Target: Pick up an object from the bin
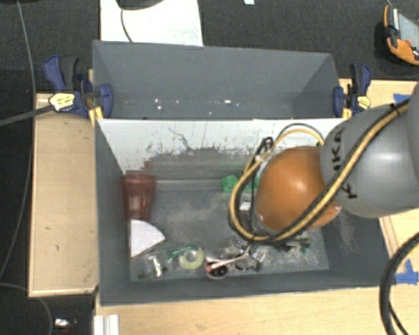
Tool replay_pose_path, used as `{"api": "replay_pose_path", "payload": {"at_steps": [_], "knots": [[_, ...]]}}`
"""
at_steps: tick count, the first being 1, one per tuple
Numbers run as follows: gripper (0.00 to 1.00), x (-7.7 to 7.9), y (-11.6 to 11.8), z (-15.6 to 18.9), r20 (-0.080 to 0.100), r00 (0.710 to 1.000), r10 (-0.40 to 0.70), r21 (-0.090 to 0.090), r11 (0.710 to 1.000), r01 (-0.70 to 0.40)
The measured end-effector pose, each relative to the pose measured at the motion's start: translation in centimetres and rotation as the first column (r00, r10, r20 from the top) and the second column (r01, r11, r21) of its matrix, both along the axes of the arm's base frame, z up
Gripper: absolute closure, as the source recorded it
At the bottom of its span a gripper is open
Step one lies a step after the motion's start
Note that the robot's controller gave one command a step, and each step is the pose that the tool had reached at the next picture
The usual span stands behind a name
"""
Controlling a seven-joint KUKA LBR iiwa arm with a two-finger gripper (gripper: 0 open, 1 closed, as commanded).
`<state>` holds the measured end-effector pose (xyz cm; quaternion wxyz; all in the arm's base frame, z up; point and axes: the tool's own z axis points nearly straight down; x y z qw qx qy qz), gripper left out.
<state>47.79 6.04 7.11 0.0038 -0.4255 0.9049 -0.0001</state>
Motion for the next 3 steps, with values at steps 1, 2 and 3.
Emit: {"api": "replay_pose_path", "payload": {"at_steps": [1, 2, 3], "knots": [[1.0, 0.0, 0.0, 0.0, -0.001, 1.0, -0.002, 0.0, 1.0, 0.002], [1.0, -0.2, 0.0, 2.6, -0.008, 1.0, -0.004, 0.0, 1.0, 0.004], [1.0, 0.0, 0.0, 4.8, 0.001, 1.0, -0.007, 0.001, 1.0, 0.007]]}}
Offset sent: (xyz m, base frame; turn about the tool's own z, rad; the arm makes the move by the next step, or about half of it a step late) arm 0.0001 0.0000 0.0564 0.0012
